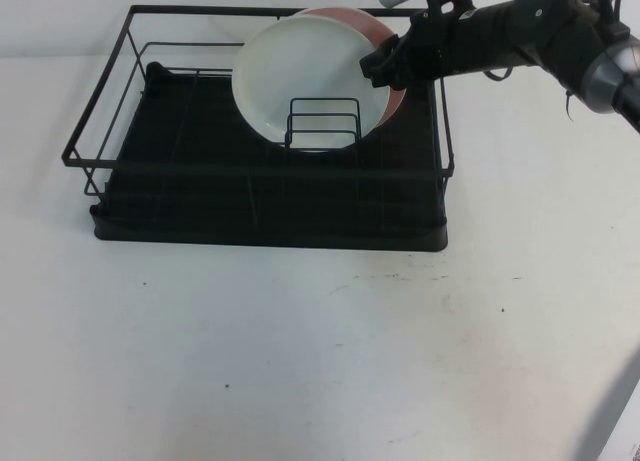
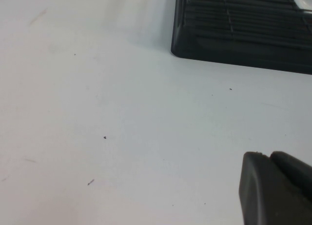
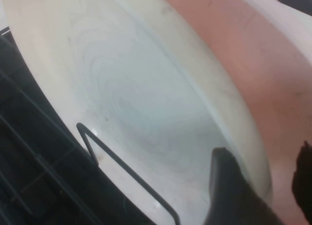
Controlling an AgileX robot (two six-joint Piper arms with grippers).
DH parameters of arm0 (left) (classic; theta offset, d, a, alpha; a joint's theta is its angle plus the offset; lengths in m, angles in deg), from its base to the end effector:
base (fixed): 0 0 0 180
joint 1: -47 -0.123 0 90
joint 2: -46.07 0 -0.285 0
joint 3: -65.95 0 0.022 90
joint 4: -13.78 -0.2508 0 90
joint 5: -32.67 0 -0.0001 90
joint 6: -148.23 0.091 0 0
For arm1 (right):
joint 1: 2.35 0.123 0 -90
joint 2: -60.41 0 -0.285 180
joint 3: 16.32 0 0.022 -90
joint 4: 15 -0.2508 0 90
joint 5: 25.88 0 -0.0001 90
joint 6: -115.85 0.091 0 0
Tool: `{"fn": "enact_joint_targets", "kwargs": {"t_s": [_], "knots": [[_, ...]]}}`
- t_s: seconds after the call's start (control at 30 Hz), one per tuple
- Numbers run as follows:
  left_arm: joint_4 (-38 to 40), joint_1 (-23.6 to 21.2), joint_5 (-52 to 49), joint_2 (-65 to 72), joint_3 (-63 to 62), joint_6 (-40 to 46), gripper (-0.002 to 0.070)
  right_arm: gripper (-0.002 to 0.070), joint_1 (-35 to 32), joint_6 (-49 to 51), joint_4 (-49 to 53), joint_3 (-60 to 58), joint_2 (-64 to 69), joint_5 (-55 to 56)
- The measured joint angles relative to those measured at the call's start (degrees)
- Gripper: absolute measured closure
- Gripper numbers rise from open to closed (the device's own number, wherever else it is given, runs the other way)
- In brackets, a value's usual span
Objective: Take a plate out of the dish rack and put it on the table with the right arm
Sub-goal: Grasp the plate from the shelf, then place the plate from the table
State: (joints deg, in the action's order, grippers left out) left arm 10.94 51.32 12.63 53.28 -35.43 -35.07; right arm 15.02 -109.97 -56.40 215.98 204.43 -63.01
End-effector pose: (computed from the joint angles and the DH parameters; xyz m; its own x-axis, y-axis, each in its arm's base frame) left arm 0.0533 -0.0025 0.1740 -0.2729 0.0096 -0.9620 0.0560 0.9984 -0.0060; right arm 0.5171 0.1999 0.2615 -0.3759 -0.2962 -0.8780 -0.6810 0.7309 0.0450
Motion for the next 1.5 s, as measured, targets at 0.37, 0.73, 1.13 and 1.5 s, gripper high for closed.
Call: {"fn": "enact_joint_targets", "kwargs": {"t_s": [0.37,0.73,1.13,1.5], "knots": [[0.0,0.0,0.0,0.0,0.0,0.0,0.0679,0.0443,0.22,0.0,-0.09,0.0,0.0,0.83],[0.0,0.0,0.0,0.0,0.0,0.0,0.0679,0.0623,0.3,-1.04,0.89,0.0,0.0,1.38],[0.0,0.0,0.0,0.0,0.0,0.0,0.0679,0.0641,0.09,-0.22,1.48,0.0,-4.98,0.26],[0.0,0.0,0.0,0.0,0.0,0.0,0.0679,0.0645,0.01,13.6,14.03,0.0,-15.22,-11.38]]}}
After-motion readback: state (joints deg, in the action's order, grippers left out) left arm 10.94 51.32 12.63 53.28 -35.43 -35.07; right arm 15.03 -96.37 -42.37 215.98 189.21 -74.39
